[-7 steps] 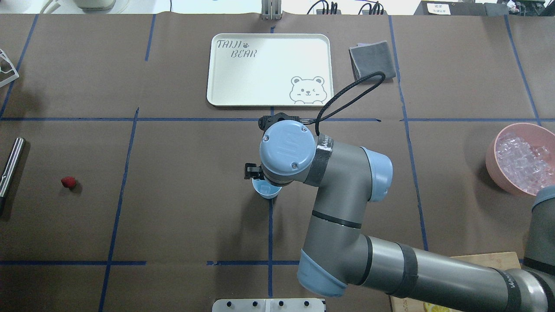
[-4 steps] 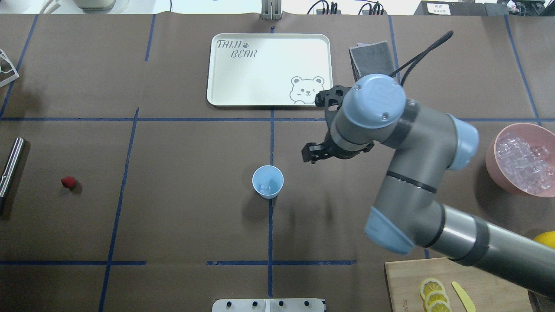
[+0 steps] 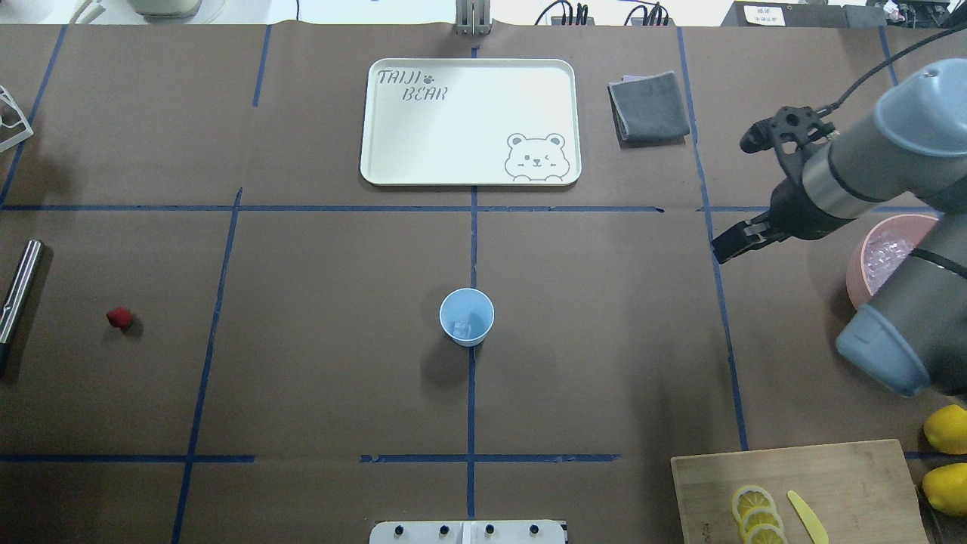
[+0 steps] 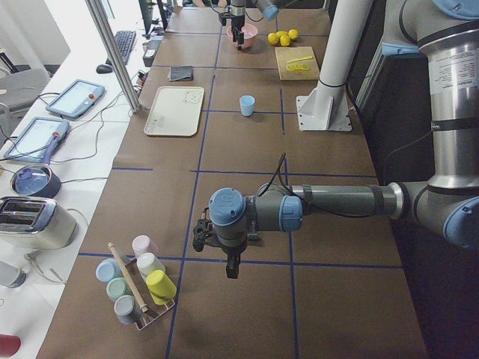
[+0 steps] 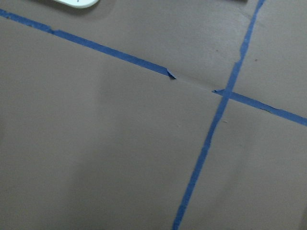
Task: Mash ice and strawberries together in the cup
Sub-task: 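Move the right gripper back to the pink bowl of ice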
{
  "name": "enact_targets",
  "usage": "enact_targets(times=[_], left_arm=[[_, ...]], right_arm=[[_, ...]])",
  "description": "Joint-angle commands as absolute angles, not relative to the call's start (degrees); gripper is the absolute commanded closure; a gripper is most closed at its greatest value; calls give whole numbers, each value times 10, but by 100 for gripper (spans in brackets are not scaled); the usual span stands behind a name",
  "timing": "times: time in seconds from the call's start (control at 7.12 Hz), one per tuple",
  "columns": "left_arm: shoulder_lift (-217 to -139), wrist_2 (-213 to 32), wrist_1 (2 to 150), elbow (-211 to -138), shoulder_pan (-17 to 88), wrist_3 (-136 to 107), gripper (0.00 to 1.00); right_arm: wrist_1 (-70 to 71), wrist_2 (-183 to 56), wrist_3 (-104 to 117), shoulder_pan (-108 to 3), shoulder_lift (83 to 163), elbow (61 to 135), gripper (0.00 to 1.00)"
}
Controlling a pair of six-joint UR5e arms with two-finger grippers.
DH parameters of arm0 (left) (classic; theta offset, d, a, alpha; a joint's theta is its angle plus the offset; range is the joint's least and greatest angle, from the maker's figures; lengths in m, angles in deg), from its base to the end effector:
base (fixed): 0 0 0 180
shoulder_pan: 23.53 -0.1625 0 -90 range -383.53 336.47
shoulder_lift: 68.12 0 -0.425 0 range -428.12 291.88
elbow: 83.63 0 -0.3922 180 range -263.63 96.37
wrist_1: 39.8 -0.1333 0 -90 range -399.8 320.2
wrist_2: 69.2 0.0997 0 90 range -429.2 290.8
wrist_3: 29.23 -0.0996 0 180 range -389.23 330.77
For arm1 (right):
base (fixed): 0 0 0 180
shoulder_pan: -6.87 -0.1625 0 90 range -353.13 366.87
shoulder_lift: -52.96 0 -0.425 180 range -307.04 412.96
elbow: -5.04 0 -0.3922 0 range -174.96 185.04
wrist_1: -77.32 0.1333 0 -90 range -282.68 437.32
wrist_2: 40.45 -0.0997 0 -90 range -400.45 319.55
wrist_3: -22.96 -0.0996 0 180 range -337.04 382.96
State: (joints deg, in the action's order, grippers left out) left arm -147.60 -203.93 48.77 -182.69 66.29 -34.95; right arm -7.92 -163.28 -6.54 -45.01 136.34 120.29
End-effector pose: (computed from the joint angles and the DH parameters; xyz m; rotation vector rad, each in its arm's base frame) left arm -0.0619 -0.4107 0.6660 -0.0101 0.7821 0.0780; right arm -0.2537 -0.4518 0.3853 0.2093 -0.8080 -0.3247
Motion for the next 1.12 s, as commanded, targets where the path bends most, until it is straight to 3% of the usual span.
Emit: enact_targets(times=[0.0, 0.56, 0.98], left_arm=[[-1476, -2039, 487, -1828, 663, -349, 0], [-1476, -2039, 487, -1828, 663, -349, 0], [-1476, -2039, 487, -1828, 663, -349, 0]], right_arm=[[-16, -1688, 39, -525, 1457, 1198, 1], [-15, -1704, 123, -569, 1483, 1154, 3], [-15, -1703, 124, -574, 1488, 1124, 11]])
